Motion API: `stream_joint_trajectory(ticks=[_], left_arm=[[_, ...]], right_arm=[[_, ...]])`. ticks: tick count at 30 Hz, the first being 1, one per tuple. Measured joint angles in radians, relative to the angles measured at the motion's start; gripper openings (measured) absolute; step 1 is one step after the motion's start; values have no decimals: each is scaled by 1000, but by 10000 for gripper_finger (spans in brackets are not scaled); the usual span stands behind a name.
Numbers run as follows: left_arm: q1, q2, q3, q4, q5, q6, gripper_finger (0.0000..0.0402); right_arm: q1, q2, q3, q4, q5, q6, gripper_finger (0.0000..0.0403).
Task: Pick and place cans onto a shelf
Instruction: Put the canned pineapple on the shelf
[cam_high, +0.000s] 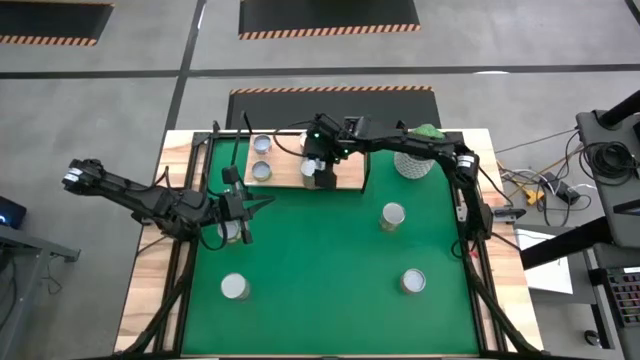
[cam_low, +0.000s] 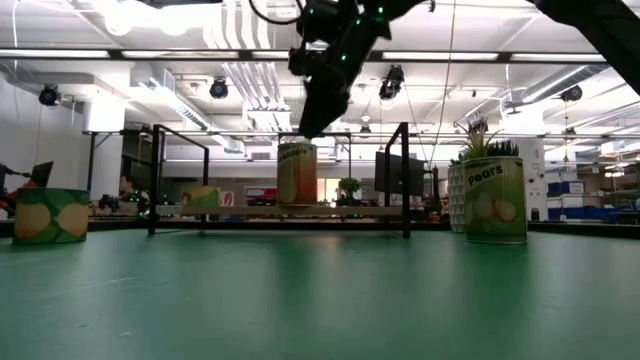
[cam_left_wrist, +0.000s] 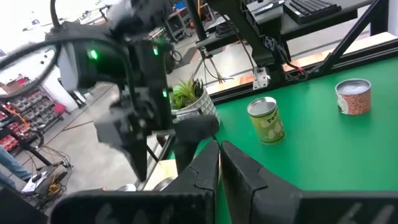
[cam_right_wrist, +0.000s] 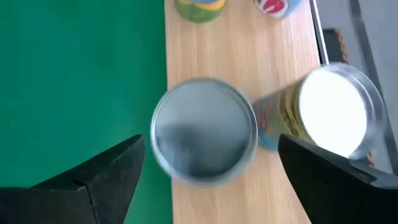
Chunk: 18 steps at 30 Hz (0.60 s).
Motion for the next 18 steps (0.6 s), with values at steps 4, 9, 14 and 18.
stream_joint_trajectory(ticks=[4, 9, 14, 18], left_arm=[[0, 0, 0, -4, 0, -9, 0], [0, 0, 0, -7, 0, -24, 0], [0, 1, 0, -10, 1, -26, 0], [0, 1, 0, -12, 1, -32, 0]], right_arm=[[9, -22, 38, -123, 0, 3, 334], [23, -53, -13, -156, 0, 7, 277], [26, -55, -125, -75, 0, 23, 185], [25, -55, -213, 33, 1, 22, 115]])
